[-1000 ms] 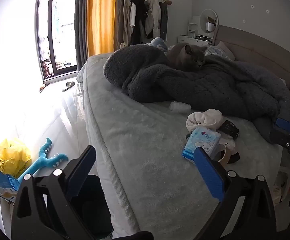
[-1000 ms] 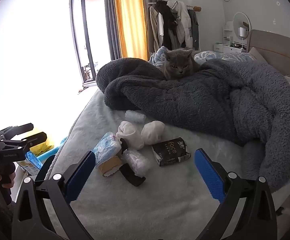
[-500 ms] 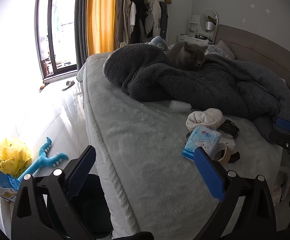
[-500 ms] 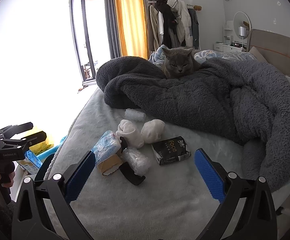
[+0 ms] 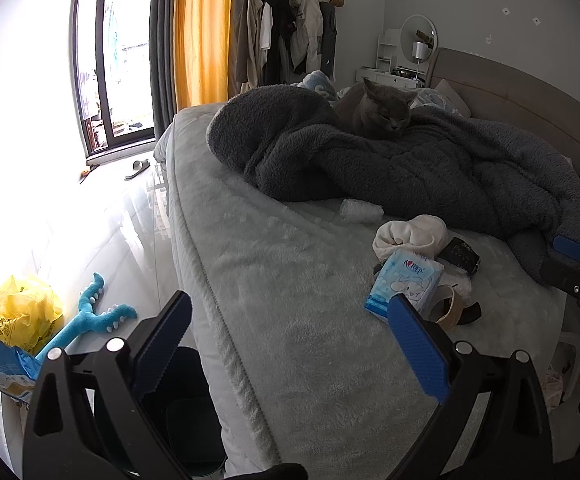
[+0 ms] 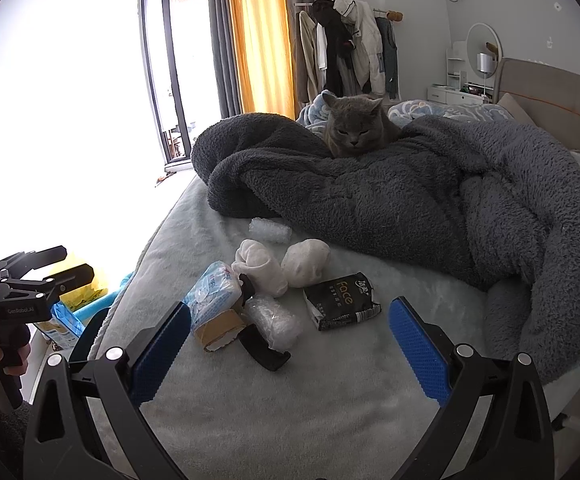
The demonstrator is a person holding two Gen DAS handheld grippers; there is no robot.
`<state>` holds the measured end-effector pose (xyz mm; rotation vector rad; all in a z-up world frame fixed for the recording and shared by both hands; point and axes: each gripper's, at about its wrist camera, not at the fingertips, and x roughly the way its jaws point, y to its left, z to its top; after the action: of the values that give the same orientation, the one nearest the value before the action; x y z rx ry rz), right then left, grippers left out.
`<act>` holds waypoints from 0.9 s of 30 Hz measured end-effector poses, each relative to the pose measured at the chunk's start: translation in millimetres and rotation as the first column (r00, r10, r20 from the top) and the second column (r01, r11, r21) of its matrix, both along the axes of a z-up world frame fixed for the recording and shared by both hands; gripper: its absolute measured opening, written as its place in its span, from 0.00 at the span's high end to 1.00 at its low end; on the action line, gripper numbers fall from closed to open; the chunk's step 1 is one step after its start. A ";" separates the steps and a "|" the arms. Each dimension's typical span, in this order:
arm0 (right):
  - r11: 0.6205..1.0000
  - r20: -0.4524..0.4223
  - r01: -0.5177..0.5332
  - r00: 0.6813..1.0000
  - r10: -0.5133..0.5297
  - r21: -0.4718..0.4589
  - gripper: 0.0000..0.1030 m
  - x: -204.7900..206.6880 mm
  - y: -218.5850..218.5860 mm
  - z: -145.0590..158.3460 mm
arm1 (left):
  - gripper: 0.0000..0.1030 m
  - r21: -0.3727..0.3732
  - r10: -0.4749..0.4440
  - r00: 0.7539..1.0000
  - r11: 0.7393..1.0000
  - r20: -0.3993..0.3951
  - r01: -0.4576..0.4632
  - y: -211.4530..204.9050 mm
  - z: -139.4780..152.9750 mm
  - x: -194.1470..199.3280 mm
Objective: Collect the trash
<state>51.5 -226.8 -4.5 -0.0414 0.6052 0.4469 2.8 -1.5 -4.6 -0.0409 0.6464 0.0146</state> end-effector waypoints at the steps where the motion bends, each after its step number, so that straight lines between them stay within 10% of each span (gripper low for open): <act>1: 1.000 0.000 0.000 1.000 0.000 0.001 0.03 -0.2 -1.0 0.3 | 0.03 0.000 0.000 1.000 1.000 0.000 0.000 -0.1 -0.1 0.1; 27: 1.000 -0.032 -0.023 0.999 0.023 -0.012 0.03 1.4 2.7 -6.2 | 0.03 -0.009 -0.015 1.000 1.000 -0.018 0.014 0.7 -3.1 -3.4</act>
<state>52.9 -224.1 -10.7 -0.0532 0.6390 0.4671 -0.6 -0.8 -7.8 -0.0446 0.6648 -0.0019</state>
